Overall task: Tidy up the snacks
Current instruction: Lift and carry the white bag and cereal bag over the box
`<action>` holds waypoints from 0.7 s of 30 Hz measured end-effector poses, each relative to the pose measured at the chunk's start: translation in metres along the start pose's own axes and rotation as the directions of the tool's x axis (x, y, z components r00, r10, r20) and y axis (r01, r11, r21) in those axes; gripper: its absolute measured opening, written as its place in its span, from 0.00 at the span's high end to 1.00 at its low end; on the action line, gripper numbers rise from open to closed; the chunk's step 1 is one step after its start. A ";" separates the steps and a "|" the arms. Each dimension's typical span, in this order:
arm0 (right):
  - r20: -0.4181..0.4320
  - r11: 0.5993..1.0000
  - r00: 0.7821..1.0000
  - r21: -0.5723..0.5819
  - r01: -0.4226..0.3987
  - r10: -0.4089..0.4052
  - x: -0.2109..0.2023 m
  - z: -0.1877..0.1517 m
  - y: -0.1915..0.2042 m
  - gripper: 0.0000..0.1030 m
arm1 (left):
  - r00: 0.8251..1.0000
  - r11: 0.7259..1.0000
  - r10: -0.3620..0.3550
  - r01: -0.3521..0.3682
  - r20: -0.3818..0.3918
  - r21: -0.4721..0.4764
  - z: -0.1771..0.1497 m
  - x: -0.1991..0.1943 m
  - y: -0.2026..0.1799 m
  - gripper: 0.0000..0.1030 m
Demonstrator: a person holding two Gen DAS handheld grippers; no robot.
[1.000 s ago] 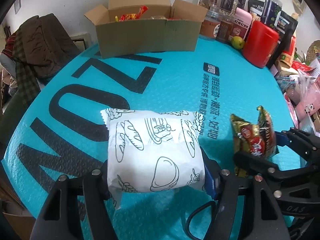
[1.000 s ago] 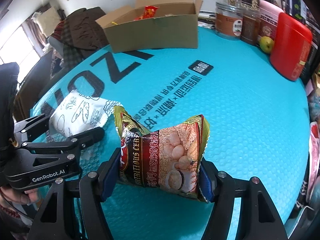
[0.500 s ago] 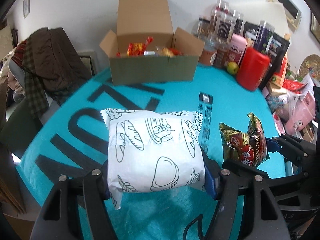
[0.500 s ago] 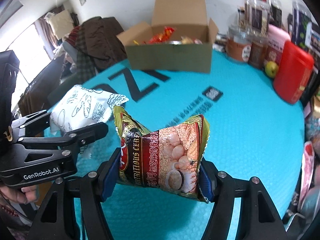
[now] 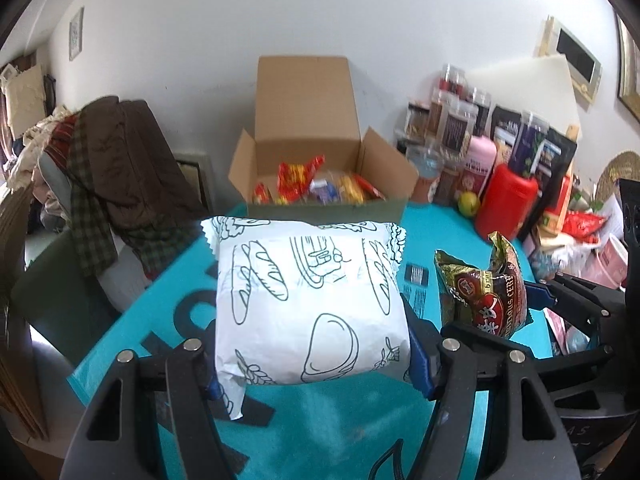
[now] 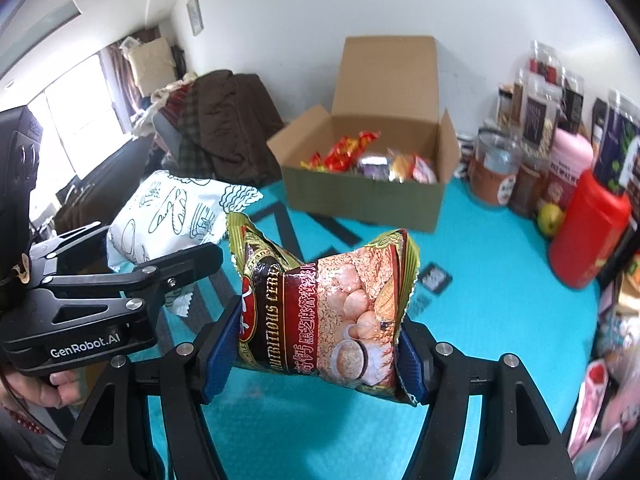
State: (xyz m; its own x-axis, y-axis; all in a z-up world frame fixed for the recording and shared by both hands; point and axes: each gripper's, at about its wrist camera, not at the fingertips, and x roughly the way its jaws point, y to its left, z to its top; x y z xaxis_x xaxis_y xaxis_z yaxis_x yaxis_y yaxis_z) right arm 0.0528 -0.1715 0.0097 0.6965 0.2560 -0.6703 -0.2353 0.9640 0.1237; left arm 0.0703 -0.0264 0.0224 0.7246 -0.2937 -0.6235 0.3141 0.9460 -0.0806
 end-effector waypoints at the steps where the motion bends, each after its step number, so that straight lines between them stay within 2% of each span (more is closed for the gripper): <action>1: 0.008 1.000 1.000 -0.005 -0.002 0.002 -0.002 0.003 0.000 0.34 | 1.000 1.000 -0.003 0.003 0.011 -0.006 0.004 -0.002 0.002 0.34; 10: 0.080 0.998 0.996 -0.048 -0.028 0.032 -0.007 0.041 0.002 0.34 | 0.995 1.000 0.003 -0.003 0.098 -0.003 0.040 -0.009 0.010 0.34; 21: 0.158 0.997 0.987 -0.078 -0.002 0.014 0.000 0.092 -0.007 0.36 | 0.988 1.000 -0.024 0.021 0.151 0.018 0.089 0.012 0.019 0.34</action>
State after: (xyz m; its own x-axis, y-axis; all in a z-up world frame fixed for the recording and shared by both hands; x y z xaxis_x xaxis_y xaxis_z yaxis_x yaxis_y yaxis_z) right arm 0.1164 -0.1718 0.0764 0.7912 0.2780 -0.5447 -0.2892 0.9549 0.0674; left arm 0.1401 -0.0239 0.0828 0.8014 -0.3335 -0.4966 0.3405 0.9369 -0.0798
